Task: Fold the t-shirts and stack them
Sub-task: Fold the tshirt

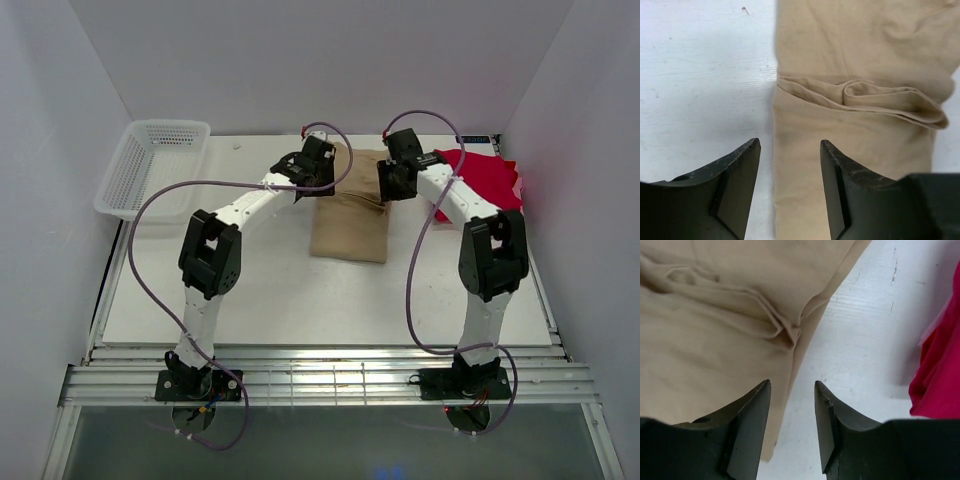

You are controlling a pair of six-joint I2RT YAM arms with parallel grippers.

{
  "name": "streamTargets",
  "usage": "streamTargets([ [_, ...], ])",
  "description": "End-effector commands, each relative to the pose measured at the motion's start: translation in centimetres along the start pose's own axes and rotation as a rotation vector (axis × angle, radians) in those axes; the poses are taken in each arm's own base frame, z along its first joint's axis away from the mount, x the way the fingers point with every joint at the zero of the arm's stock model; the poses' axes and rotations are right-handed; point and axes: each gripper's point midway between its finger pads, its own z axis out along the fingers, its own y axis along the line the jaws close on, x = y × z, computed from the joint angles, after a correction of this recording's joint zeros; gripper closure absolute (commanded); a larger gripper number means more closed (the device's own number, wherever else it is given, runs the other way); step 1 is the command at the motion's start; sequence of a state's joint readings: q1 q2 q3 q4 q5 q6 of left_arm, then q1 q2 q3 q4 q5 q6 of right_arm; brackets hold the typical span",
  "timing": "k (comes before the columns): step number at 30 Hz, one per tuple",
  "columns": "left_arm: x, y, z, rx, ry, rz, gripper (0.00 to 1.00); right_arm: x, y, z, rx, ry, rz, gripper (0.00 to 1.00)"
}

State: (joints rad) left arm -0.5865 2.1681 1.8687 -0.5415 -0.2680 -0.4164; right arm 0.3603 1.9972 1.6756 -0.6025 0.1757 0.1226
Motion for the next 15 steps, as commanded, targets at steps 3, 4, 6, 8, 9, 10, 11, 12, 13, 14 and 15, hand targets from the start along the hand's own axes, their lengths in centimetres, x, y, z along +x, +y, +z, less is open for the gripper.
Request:
streamTargets([
  [3, -1.1, 0.3, -6.1, 0.037, -0.051, -0.069, 0.38, 1.4, 2.2, -4.5, -0.136, -0.035, 0.098, 0.53],
  [4, 0.3, 0.5, -5.8, 0.038, -0.019, -0.067, 0.38, 2.5, 2.3, -4.5, -0.143, -0.013, 0.108, 0.53],
  [6, 4.0, 1.5, -5.5, 0.029, 0.054, -0.068, 0.39, 4.2, 2.6, -4.8, -0.164, 0.014, 0.131, 0.53],
  [8, 5.7, 1.2, -5.5, 0.069, 0.074, -0.071, 0.39, 7.0, 2.6, -4.5, -0.163, 0.055, 0.14, 0.53],
  [9, 7.4, 1.7, -5.8, 0.072, 0.101, -0.069, 0.39, 7.8, 2.7, -4.5, -0.163, 0.066, 0.151, 0.53],
  [10, 7.8, 1.7, -5.8, 0.085, 0.098, -0.075, 0.39, 9.2, 2.5, -4.5, -0.159, 0.081, 0.154, 0.53],
  [11, 8.5, 1.6, -5.9, 0.1, 0.112, -0.073, 0.39, 9.8, 2.6, -4.5, -0.161, 0.086, 0.155, 0.53],
  [12, 9.7, 1.9, -5.9, 0.096, 0.136, -0.074, 0.39, 10.3, 2.6, -4.6, -0.16, 0.088, 0.159, 0.53],
  [13, 10.3, 2.0, -5.8, 0.096, 0.15, -0.075, 0.39, 10.5, 2.6, -4.9, -0.163, 0.083, 0.167, 0.53],
  [14, 10.8, 2.0, -5.7, 0.1, 0.163, -0.079, 0.39, 11.6, 3.0, -4.8, -0.182, 0.1, 0.169, 0.53],
  [15, 11.8, 2.2, -5.6, 0.096, 0.183, -0.081, 0.39, 11.9, 3.2, -4.9, -0.193, 0.105, 0.172, 0.53],
])
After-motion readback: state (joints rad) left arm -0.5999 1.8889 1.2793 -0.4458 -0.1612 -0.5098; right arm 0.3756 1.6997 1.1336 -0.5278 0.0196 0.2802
